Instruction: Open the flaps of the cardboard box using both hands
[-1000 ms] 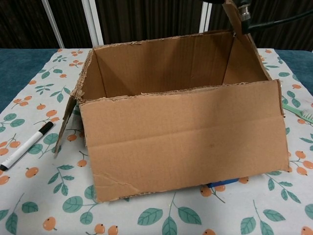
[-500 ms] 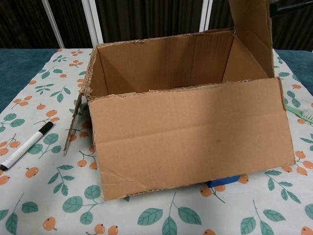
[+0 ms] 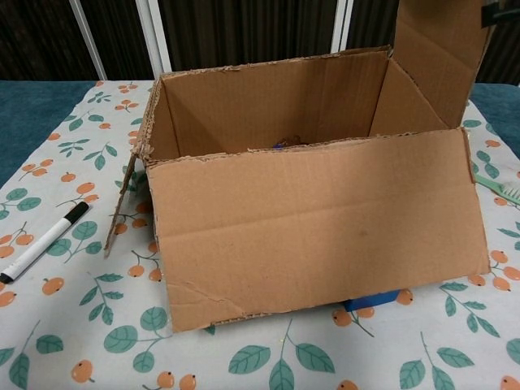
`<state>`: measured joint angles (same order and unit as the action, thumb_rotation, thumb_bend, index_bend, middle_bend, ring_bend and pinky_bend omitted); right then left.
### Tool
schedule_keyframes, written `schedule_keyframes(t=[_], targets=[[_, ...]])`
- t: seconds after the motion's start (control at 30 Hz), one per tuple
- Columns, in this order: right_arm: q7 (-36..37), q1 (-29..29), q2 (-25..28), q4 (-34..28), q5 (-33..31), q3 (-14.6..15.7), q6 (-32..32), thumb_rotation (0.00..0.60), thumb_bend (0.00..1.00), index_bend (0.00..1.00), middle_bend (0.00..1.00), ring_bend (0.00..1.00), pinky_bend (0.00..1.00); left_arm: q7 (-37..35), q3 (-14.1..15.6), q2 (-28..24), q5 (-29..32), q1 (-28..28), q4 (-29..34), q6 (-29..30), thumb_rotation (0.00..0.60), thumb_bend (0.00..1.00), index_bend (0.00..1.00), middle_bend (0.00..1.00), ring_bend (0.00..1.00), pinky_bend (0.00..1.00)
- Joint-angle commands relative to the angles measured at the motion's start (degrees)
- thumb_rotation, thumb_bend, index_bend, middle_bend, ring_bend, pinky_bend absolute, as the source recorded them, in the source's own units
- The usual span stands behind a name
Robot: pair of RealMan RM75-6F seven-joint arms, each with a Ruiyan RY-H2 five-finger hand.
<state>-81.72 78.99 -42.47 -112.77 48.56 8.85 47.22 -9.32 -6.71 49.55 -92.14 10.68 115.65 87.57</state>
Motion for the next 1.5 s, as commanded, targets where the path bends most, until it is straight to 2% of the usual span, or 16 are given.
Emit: schedule_keyframes(t=[0.03,0.53,0.77,1.0,1.27,1.5], targets=[[-0.4,-0.4,0.2,0.7,-1.1,0.4,0.2,0.600,0.55,0.29,0.16,0.08,0.19,0.0,0.0,0.0,0.0,0.0,0.0,0.0,0.600,0.10,0.00,0.00,0.00,0.11],[1.3,-4.8,-1.0,4.8,-2.5,3.0,-0.1,0.600,0.54,0.28,0.16,0.08,0.19,0.3,0.0,0.0,0.0,0.0,0.0,0.1,0.600,0.10,0.00,0.00,0.00,0.11],[4.3,-8.1,-3.3,5.9,-1.5,3.6,0.7,0.600,0.48,0.26,0.14,0.08,0.19,0.4,-0.1,0.0,0.3,0.0,-0.1,0.1,0.600,0.10,0.00,0.00,0.00,0.11],[7.3,-11.2,-5.6,7.3,0.5,3.6,2.0,0.600,0.46,0.24,0.13,0.08,0.19,0.7,-0.1,0.1,0.5,0.0,-0.2,0.0,0.600,0.10,0.00,0.00,0.00,0.11],[8.8,-12.7,-6.0,8.9,1.4,3.3,2.4,0.600,0.38,0.21,0.11,0.08,0.19,0.8,-0.2,0.2,0.7,0.0,-0.2,0.0,0.600,0.10,0.00,0.00,0.00,0.11],[9.3,-13.3,-4.7,9.3,1.6,2.7,3.0,0.600,0.29,0.10,0.07,0.07,0.19,0.9,-0.3,0.3,0.8,0.0,-0.2,0.2,0.600,0.10,0.00,0.00,0.00,0.11]])
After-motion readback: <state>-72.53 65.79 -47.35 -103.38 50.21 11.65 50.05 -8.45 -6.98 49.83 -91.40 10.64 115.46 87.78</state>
